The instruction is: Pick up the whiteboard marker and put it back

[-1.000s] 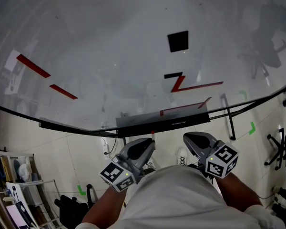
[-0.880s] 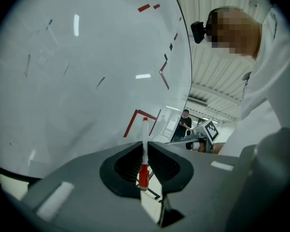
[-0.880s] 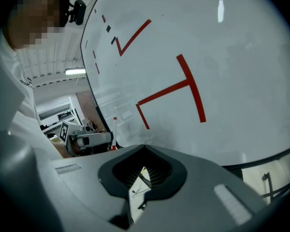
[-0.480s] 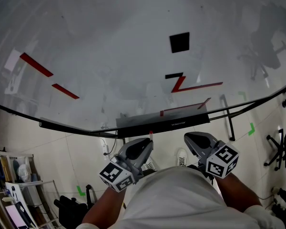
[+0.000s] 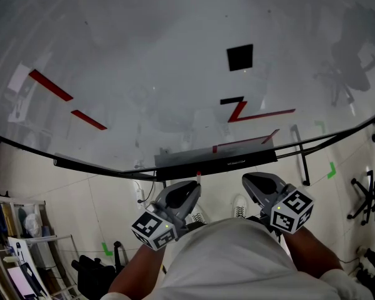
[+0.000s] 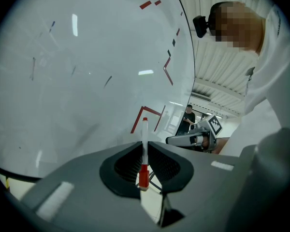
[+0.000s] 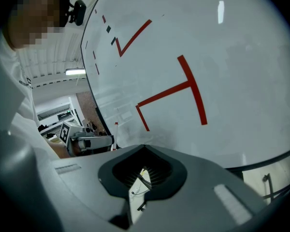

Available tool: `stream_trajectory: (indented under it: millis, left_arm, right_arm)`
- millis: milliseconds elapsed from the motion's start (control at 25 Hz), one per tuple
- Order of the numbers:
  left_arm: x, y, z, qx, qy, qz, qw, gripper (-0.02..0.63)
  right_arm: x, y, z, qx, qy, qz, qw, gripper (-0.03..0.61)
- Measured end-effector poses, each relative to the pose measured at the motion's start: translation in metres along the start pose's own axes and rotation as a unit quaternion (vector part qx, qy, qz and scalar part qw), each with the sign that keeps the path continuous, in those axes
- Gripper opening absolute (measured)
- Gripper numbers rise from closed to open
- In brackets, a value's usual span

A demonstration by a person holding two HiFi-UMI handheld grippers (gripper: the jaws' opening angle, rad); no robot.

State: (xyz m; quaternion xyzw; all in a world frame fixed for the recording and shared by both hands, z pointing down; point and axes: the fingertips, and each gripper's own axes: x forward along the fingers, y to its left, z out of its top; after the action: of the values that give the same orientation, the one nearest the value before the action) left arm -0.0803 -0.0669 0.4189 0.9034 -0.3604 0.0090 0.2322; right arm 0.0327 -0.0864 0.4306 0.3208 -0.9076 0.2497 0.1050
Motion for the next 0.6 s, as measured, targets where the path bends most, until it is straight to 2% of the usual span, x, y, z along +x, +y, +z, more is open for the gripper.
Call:
stream_trajectory:
  millis: [120, 240, 320, 480, 520, 600]
  left_arm:
    - [0.001, 0.008, -0.003, 0.036, 0.017, 0.012, 0.9991, 0.055]
    - [0.001, 0.025, -0.011, 0.100, 0.054, 0.043, 0.9926, 0.055]
    - [0.002, 0.037, -0.016, 0.145, 0.081, 0.068, 0.9838, 0.055]
    - [0.006, 0.046, -0.028, 0.238, 0.137, 0.095, 0.9569, 0.055]
    - [0.008, 0.047, -0.032, 0.249, 0.149, 0.096, 0.9521, 0.055]
    - [0.011, 0.045, -0.038, 0.255, 0.161, 0.093, 0.9490, 0.055]
  right_arm:
    - [-0.001, -0.001, 0.000, 0.000, 0.001, -0.002, 1.000, 0.002]
    - [0.000, -0.002, -0.001, -0.001, 0.003, -0.003, 1.000, 0.002]
    - [0.000, -0.002, -0.002, 0.000, 0.004, -0.003, 1.000, 0.002]
    - [-0.001, -0.002, -0.003, 0.001, 0.004, -0.004, 1.000, 0.002]
    - [-0.001, -0.003, -0.003, 0.001, 0.004, -0.004, 1.000, 0.002]
    - [-0.002, -0.003, -0.003, 0.002, 0.003, -0.006, 1.000, 0.002]
